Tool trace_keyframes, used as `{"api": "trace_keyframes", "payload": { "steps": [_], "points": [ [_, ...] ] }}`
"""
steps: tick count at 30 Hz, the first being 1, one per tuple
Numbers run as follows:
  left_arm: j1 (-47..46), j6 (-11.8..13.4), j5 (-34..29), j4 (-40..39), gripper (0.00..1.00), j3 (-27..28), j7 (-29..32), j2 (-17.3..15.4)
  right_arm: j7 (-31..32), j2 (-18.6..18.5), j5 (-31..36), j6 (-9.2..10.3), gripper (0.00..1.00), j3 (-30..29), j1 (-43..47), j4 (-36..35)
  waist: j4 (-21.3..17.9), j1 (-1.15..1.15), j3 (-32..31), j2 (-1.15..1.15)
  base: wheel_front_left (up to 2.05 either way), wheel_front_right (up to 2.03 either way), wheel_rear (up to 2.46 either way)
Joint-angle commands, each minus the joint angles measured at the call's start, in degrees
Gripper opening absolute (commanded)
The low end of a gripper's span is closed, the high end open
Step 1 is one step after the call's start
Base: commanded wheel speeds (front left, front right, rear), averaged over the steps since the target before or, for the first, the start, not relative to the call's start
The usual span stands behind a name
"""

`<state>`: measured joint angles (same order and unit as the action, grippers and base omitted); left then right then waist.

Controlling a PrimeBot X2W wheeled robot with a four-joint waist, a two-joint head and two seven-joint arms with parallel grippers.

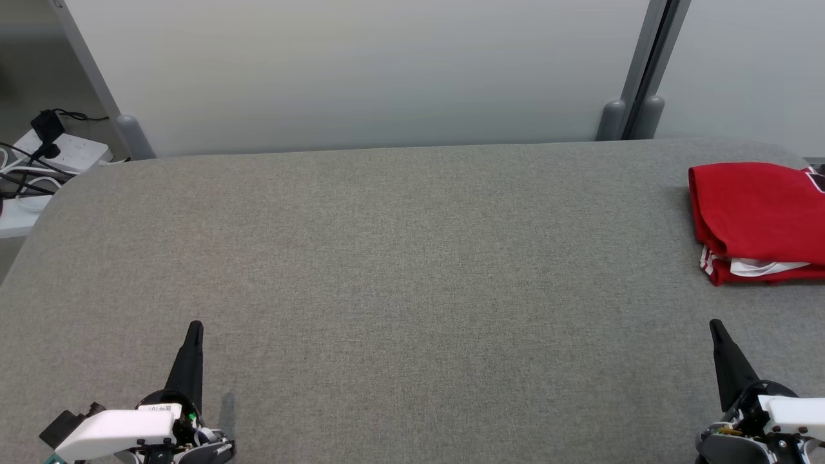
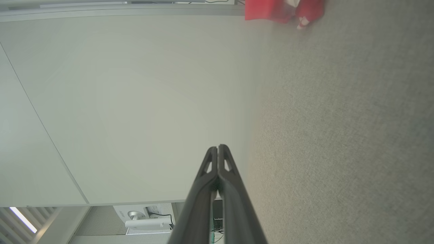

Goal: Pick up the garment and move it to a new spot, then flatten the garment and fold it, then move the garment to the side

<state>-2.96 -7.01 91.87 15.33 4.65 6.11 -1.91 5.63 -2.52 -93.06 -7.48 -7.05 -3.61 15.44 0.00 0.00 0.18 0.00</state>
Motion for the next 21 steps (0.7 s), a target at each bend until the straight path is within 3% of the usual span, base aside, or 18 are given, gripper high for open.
{"api": "trace_keyframes", "payload": {
  "steps": [1,21],
  "points": [
    [-3.2,-0.5,0.3,-1.3,0.00,1.9,0.4,-1.0,0.5,-0.7,0.5,-0.01,0.00,1.0,-2.5,-1.4,0.0,0.00,0.0,0.00,0.00,0.00,0.00],
    [-3.2,-0.5,0.3,-1.3,0.00,1.9,0.4,-1.0,0.6,-0.6,0.6,-0.01,0.00,0.9,-2.5,-1.4,0.0,0.00,0.0,0.00,0.00,0.00,0.00]
  ]
}}
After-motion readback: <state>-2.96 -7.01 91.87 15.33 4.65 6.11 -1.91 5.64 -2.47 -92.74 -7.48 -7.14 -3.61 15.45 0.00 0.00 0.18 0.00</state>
